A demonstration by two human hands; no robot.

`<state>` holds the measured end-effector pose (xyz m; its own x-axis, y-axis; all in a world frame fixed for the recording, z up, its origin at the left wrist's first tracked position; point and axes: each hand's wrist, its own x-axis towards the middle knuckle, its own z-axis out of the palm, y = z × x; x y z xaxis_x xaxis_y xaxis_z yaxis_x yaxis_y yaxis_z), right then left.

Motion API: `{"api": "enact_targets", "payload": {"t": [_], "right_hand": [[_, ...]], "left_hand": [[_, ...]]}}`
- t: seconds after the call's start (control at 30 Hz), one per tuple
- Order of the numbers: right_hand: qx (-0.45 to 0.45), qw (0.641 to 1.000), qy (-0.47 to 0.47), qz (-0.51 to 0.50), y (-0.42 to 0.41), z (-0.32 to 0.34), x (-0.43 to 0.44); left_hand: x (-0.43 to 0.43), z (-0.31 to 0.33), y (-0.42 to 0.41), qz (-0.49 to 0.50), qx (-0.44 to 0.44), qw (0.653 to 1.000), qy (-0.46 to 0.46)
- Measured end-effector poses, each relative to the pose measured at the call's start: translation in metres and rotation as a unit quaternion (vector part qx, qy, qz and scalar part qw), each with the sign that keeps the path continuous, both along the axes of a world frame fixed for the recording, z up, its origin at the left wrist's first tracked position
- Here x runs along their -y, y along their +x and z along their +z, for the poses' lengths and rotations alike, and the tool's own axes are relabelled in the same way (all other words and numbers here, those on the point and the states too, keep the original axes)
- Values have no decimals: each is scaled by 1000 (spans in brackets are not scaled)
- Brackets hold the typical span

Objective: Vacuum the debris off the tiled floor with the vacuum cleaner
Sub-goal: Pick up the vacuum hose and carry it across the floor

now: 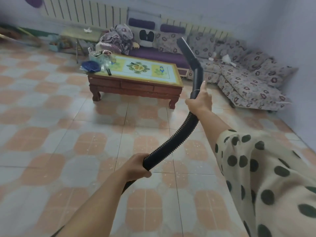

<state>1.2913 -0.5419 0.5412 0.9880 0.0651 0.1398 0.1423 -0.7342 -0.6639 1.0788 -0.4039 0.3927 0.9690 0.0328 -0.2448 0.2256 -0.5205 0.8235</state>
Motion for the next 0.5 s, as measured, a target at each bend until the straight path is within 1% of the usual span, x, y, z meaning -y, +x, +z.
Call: {"api": "enact_targets", "payload": {"t": [0.1,0.2,0.37,0.47,0.5], "right_hand": [[-42,998,-41,-1,-22,-37,20],[-84,993,-82,0,-56,-73,38],[-125,984,-129,11,-127,-143,70],[-153,978,-140,11,-168,-179,89],[-156,977,-146,7,-178,-186,95]], "left_hand": [[18,-30,-34,13,-9,1000,0],[35,-65,-68,10,-14,999,44],[75,-126,-138,44,-43,995,77],[104,-171,-183,88,-81,992,46],[112,-183,-193,120,-92,988,24]]}}
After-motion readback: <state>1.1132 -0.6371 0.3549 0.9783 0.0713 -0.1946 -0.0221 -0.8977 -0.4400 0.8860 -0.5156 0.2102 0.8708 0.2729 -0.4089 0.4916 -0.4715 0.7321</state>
